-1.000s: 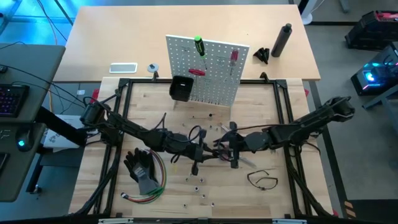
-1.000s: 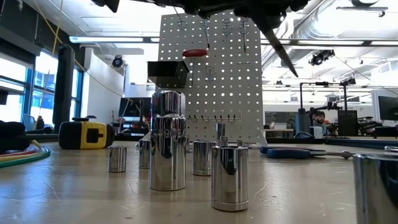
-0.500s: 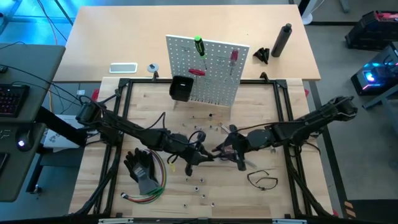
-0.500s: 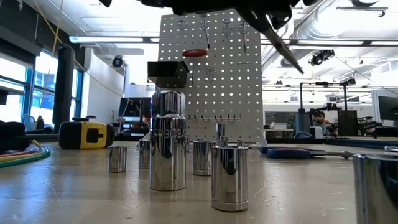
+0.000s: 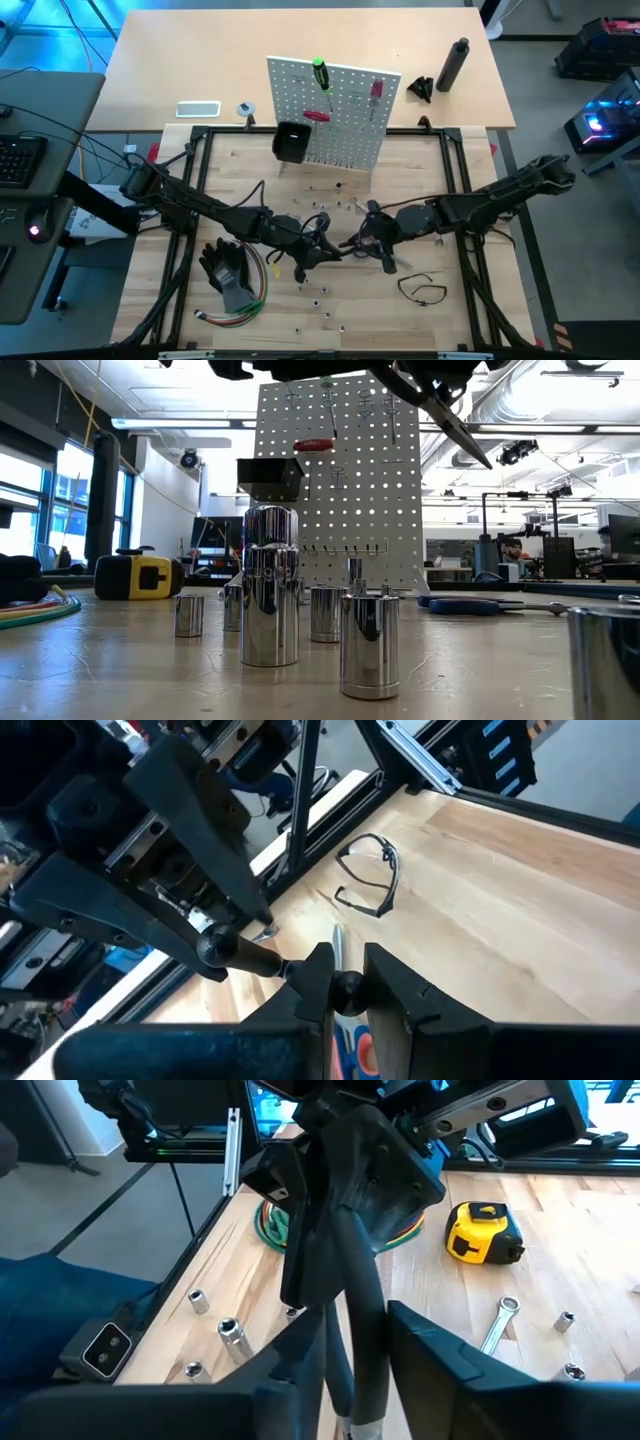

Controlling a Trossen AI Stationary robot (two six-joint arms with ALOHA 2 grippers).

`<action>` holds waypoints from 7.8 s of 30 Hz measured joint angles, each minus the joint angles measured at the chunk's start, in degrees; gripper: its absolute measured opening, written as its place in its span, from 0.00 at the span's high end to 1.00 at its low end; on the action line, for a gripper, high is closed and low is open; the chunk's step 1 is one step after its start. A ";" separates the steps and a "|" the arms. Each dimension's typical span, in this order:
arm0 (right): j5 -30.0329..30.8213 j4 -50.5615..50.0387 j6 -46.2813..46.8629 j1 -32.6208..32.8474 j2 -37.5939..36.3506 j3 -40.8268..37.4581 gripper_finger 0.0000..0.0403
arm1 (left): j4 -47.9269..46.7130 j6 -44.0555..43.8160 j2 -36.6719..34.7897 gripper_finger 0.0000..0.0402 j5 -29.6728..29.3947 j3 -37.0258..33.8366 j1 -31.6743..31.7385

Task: Hang tools onto peg board
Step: Hang the black pliers on the white peg board

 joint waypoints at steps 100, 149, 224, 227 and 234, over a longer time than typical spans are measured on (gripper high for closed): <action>14.56 22.68 -25.49 -11.43 -5.94 -0.07 0.92 | 46.55 -20.21 -18.57 0.73 -8.71 -28.63 9.75; 9.02 42.76 -33.63 -16.85 3.39 -0.04 0.92 | 42.03 -24.22 -14.23 0.71 -23.51 -24.13 7.64; -7.98 37.31 -14.01 -29.59 14.86 0.13 0.87 | 41.11 -36.22 -8.94 0.93 -3.18 -15.80 22.88; -7.96 37.53 -14.60 -29.59 14.88 0.11 0.87 | 41.19 -36.18 -8.94 0.93 -2.73 -15.78 22.88; -8.35 37.68 -14.62 -29.59 14.91 0.11 0.84 | 41.43 -36.20 -8.94 0.93 -1.75 -15.74 22.88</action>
